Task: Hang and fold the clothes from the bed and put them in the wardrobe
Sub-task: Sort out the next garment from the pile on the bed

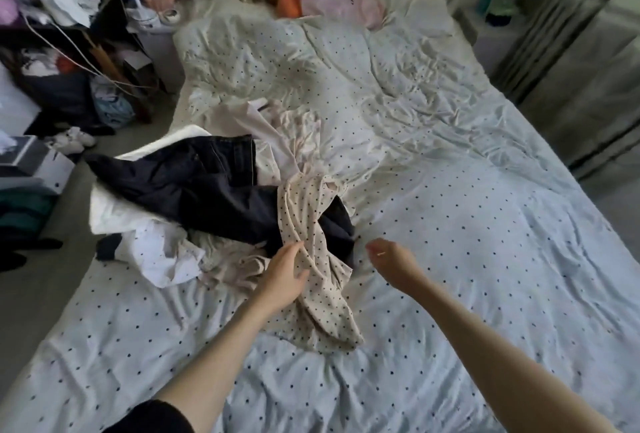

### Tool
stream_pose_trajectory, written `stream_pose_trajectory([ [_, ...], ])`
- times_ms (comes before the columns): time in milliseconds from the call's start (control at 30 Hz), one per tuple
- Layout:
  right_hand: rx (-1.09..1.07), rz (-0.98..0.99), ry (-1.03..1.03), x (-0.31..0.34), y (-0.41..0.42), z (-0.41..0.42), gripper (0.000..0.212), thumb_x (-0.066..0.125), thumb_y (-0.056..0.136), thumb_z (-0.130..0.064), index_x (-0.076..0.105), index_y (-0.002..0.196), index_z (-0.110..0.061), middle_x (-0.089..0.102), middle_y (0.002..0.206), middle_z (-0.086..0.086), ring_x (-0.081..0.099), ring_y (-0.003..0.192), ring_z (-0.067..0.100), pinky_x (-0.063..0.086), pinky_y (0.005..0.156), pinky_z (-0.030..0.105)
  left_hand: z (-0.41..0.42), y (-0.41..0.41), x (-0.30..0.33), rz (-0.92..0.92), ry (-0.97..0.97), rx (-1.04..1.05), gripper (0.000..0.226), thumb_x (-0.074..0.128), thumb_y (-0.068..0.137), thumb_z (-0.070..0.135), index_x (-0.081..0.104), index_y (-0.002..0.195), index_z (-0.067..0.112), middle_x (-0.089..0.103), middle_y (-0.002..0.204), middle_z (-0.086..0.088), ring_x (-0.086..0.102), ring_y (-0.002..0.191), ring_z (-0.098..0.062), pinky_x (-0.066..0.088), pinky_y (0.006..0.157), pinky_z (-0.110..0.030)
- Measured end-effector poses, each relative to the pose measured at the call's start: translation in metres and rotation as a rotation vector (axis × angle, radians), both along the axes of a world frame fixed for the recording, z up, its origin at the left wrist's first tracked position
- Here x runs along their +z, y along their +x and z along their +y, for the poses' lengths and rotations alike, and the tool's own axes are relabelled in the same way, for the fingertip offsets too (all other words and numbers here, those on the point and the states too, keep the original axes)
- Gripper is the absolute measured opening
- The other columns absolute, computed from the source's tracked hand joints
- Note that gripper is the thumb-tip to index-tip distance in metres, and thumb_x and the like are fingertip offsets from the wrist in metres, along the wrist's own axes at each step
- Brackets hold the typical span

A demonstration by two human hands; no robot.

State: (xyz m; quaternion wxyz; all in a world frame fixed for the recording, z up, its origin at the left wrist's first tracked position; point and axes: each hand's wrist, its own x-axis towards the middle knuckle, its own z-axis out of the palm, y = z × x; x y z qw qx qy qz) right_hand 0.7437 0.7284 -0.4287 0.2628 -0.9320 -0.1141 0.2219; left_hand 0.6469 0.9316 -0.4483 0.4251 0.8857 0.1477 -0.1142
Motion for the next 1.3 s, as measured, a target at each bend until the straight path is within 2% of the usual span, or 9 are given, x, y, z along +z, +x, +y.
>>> stream_pose_trajectory([
  [267, 0.226, 0.075, -0.158, -0.078, -0.031, 0.043, 0.037, 0.054, 0.093, -0.04, 0.053, 0.123, -0.018, 0.06, 0.121, 0.004, 0.06, 0.101, 0.022, 0.05, 0.079, 0.032, 0.021, -0.031, -0.069, 0.18, 0.105, 0.244, 0.048, 0.054, 0.092, 0.009, 0.04, 0.138, 0.008, 0.048, 0.134, -0.011, 0.047, 0.122, -0.025, 0.039, 0.093, -0.028],
  [367, 0.162, 0.128, -0.259, -0.112, -0.05, 0.046, 0.054, 0.052, 0.09, -0.053, 0.046, 0.131, -0.019, 0.054, 0.129, 0.003, 0.057, 0.109, 0.022, 0.046, 0.094, 0.039, 0.019, -0.043, -0.091, 0.169, 0.243, 0.24, 0.04, 0.053, 0.091, 0.005, 0.05, 0.13, 0.011, 0.052, 0.125, -0.009, 0.05, 0.113, -0.023, 0.045, 0.09, -0.033],
  [467, 0.102, 0.144, -0.293, -0.143, -0.064, 0.044, 0.041, 0.052, 0.094, -0.037, 0.048, 0.131, -0.018, 0.058, 0.121, 0.005, 0.057, 0.105, 0.024, 0.041, 0.094, 0.037, 0.003, -0.059, -0.114, 0.074, 0.378, 0.268, 0.026, 0.061, 0.085, 0.003, 0.064, 0.11, 0.01, 0.053, 0.109, -0.007, 0.051, 0.1, -0.024, 0.041, 0.08, -0.029],
  [533, 0.014, 0.075, -0.259, -0.149, -0.066, 0.041, 0.03, 0.046, 0.09, -0.013, 0.059, 0.117, -0.016, 0.065, 0.102, 0.007, 0.057, 0.084, 0.026, 0.044, 0.087, 0.035, -0.007, -0.066, -0.122, 0.07, 0.295, 0.326, 0.021, 0.063, 0.083, 0.001, 0.059, 0.104, 0.005, 0.052, 0.106, -0.01, 0.053, 0.096, -0.026, 0.044, 0.073, -0.031],
  [633, -0.13, 0.022, -0.224, -0.149, -0.068, 0.032, 0.018, 0.044, 0.087, -0.009, 0.062, 0.091, -0.011, 0.066, 0.08, 0.01, 0.053, 0.066, 0.027, 0.048, 0.075, 0.034, -0.01, -0.069, -0.131, 0.117, 0.132, 0.466, 0.033, 0.062, 0.085, 0.002, 0.045, 0.112, -0.001, 0.048, 0.118, -0.015, 0.052, 0.107, -0.029, 0.05, 0.079, -0.037],
  [867, -0.599, 0.095, -0.146, -0.133, -0.057, -0.015, 0.024, 0.041, 0.091, -0.014, 0.059, 0.108, -0.014, 0.066, 0.089, 0.013, 0.06, 0.08, 0.032, 0.05, 0.066, 0.038, 0.005, -0.062, -0.12, -0.012, 0.005, 0.418, 0.069, 0.055, 0.092, 0.005, 0.017, 0.149, 0.013, 0.03, 0.152, -0.006, 0.032, 0.137, -0.018, 0.028, 0.097, -0.013],
  [967, -0.65, 0.093, -0.205, -0.13, -0.049, -0.024, 0.03, 0.038, 0.09, -0.01, 0.058, 0.112, -0.015, 0.066, 0.095, 0.014, 0.059, 0.082, 0.032, 0.051, 0.069, 0.038, 0.009, -0.057, -0.116, -0.086, 0.202, 0.371, 0.069, 0.056, 0.087, -0.002, 0.027, 0.147, 0.014, 0.041, 0.143, -0.01, 0.041, 0.127, -0.025, 0.039, 0.097, -0.03],
  [1067, -0.562, 0.087, -0.235, -0.129, -0.054, -0.017, 0.03, 0.037, 0.09, -0.009, 0.056, 0.113, -0.014, 0.064, 0.105, 0.012, 0.058, 0.09, 0.03, 0.049, 0.077, 0.04, 0.019, -0.047, -0.117, -0.092, 0.454, 0.289, 0.062, 0.065, 0.077, -0.005, 0.047, 0.135, 0.009, 0.047, 0.129, -0.018, 0.048, 0.114, -0.035, 0.043, 0.089, -0.045],
  [1300, -0.11, -0.248, -0.263, -0.113, -0.088, 0.033, 0.026, 0.053, 0.09, -0.022, 0.055, 0.114, -0.01, 0.055, 0.112, 0.008, 0.048, 0.104, 0.026, 0.031, 0.091, 0.04, 0.045, -0.027, -0.111, -0.046, 0.393, 0.295, 0.014, 0.059, 0.085, 0.002, 0.068, 0.095, 0.001, 0.057, 0.111, -0.013, 0.052, 0.105, -0.031, 0.032, 0.094, -0.04],
])
